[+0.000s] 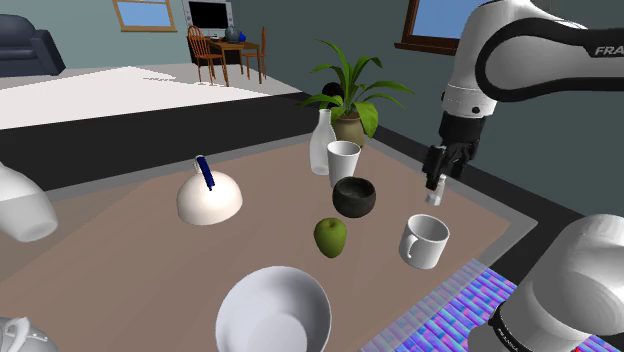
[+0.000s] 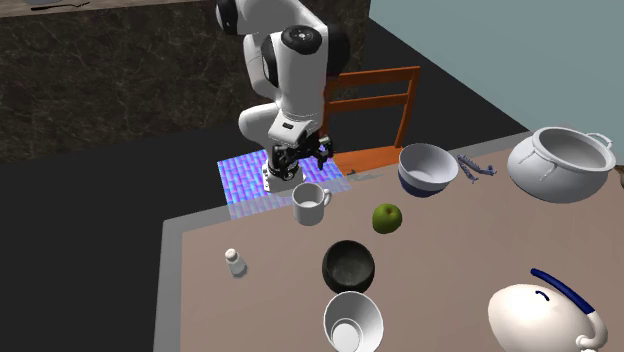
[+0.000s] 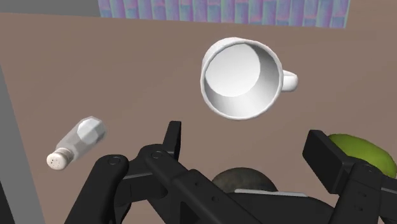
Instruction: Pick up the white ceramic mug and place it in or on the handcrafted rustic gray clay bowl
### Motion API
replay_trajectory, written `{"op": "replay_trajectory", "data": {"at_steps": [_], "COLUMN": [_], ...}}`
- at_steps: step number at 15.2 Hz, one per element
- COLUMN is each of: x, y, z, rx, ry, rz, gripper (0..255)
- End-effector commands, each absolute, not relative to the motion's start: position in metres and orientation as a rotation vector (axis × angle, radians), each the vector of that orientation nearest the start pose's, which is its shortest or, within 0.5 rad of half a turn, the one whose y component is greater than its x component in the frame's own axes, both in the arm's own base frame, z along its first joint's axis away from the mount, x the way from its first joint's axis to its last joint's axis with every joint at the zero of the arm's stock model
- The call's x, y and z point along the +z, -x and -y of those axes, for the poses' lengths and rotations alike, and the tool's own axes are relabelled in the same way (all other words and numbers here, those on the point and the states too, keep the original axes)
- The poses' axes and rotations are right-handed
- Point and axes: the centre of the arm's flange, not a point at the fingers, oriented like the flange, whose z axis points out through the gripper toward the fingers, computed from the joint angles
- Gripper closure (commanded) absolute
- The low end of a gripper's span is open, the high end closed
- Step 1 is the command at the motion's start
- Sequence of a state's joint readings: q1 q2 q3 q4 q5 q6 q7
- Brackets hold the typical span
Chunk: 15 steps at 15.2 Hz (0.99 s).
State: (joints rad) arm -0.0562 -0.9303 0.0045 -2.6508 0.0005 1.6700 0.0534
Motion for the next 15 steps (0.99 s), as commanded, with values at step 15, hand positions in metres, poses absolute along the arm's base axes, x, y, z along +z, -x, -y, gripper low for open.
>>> {"op": "replay_trajectory", "data": {"at_steps": [15], "x": [0.362], "y": [-0.248], "z": [0.041], "rx": [0.064], "ry": [3.131], "rz": [-0.239], "gripper": [0]}}
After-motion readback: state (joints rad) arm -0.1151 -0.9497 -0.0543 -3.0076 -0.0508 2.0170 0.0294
